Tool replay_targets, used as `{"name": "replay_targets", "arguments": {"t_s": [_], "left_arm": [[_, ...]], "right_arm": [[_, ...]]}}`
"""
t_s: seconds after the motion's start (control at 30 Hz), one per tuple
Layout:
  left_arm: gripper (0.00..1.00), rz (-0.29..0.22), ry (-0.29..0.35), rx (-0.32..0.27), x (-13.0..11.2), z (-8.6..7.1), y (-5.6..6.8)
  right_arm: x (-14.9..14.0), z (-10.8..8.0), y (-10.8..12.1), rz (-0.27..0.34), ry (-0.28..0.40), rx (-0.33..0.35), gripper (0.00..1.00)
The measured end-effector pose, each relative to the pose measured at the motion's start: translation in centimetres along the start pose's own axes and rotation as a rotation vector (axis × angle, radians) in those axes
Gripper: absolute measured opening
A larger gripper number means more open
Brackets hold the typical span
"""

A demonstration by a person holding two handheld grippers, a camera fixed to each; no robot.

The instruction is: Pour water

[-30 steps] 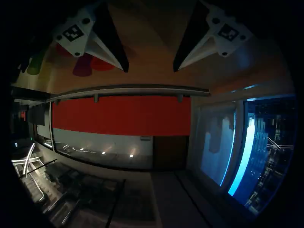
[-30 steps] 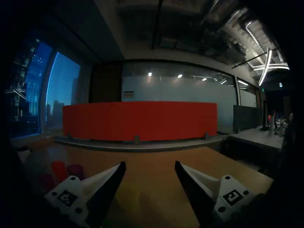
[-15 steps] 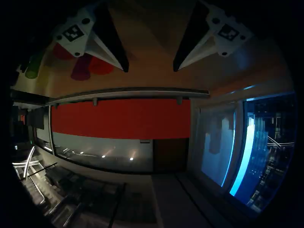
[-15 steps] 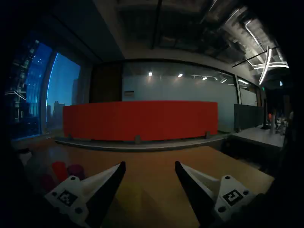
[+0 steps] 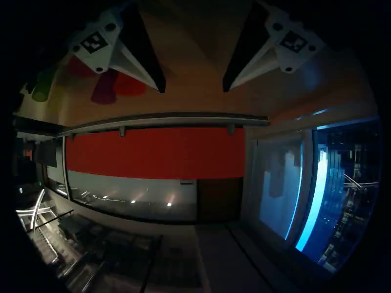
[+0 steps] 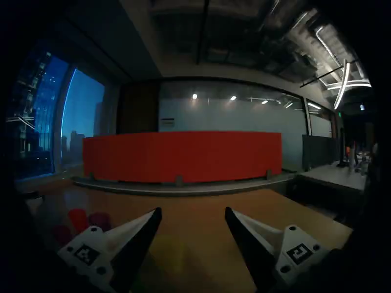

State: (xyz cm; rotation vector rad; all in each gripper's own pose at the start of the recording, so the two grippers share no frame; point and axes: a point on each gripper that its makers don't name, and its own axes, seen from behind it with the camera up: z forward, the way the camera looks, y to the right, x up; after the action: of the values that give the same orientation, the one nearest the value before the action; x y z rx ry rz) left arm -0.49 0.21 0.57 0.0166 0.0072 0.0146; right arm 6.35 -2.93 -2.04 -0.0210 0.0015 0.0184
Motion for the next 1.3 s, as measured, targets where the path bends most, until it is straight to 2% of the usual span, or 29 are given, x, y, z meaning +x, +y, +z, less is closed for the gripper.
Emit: {"name": "replay_targets", "arguments": {"t_s": [0.3, 0.6, 1.07, 1.3], "left_arm": [[0.86, 0.001, 0.000, 0.000, 0.0, 0.0, 0.0], [0.86, 0.001, -0.001, 0.000, 0.1, 0.0, 0.1], [0.86, 0.001, -0.001, 0.000, 0.0, 0.0, 0.1], [0.86, 0.001, -0.001, 0.000, 0.0, 0.0, 0.1]], "right_arm": [[0.7, -0.5, 0.9, -0.012, 0.036, -0.009, 1.00], [0.0, -0.6, 2.2, -0.046, 0.048, -0.023, 1.00], [-0.3, 1.0, 1.1, -0.037, 0.080, 0.017, 1.00], [-2.2, 1.5, 1.1, -0.021, 0.076, 0.036, 1.00]]}}
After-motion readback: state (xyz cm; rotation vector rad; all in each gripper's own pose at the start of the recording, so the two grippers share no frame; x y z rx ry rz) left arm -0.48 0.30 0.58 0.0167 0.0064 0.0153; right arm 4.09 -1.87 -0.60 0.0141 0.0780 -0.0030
